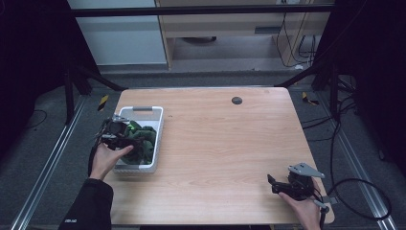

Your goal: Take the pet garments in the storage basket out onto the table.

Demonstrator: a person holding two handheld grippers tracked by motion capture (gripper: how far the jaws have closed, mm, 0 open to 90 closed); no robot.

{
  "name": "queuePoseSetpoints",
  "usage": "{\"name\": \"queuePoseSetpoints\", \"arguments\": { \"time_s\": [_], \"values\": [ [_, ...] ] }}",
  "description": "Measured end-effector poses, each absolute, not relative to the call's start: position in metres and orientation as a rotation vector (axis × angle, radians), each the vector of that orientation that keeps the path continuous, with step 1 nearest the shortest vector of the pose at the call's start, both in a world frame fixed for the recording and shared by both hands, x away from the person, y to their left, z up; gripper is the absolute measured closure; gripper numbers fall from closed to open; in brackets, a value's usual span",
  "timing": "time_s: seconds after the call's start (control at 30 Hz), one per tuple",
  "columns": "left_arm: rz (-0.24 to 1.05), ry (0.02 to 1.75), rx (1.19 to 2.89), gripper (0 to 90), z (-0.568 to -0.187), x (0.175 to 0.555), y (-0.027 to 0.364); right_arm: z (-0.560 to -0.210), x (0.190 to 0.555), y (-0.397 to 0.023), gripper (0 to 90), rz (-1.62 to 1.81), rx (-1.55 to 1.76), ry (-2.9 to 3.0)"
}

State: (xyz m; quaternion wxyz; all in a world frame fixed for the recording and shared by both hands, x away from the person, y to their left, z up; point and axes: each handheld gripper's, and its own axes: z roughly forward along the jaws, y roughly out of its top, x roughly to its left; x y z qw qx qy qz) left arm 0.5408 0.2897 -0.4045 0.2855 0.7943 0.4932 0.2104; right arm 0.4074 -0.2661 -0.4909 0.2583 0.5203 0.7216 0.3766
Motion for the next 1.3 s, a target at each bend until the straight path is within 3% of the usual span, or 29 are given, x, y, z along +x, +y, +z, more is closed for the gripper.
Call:
{"name": "queuePoseSetpoints", "arguments": {
  "time_s": [0.57, 0.93, 1.3],
  "values": [
    [0.535, 1.334, 2.197, 11.9, -0.417, 0.552, 0.283, -0.491, 0.408, -0.267, 9.2, 1.020, 1.412, 1.961],
    [0.501, 1.379, 2.229, 16.0, -0.430, 0.559, 0.282, -0.491, 0.408, -0.266, 8.6, 1.022, 1.414, 1.972],
    [0.453, 1.400, 2.222, 48.6, -0.435, 0.558, 0.285, -0.492, 0.408, -0.266, 8.2, 1.020, 1.411, 1.979]
  ]
}}
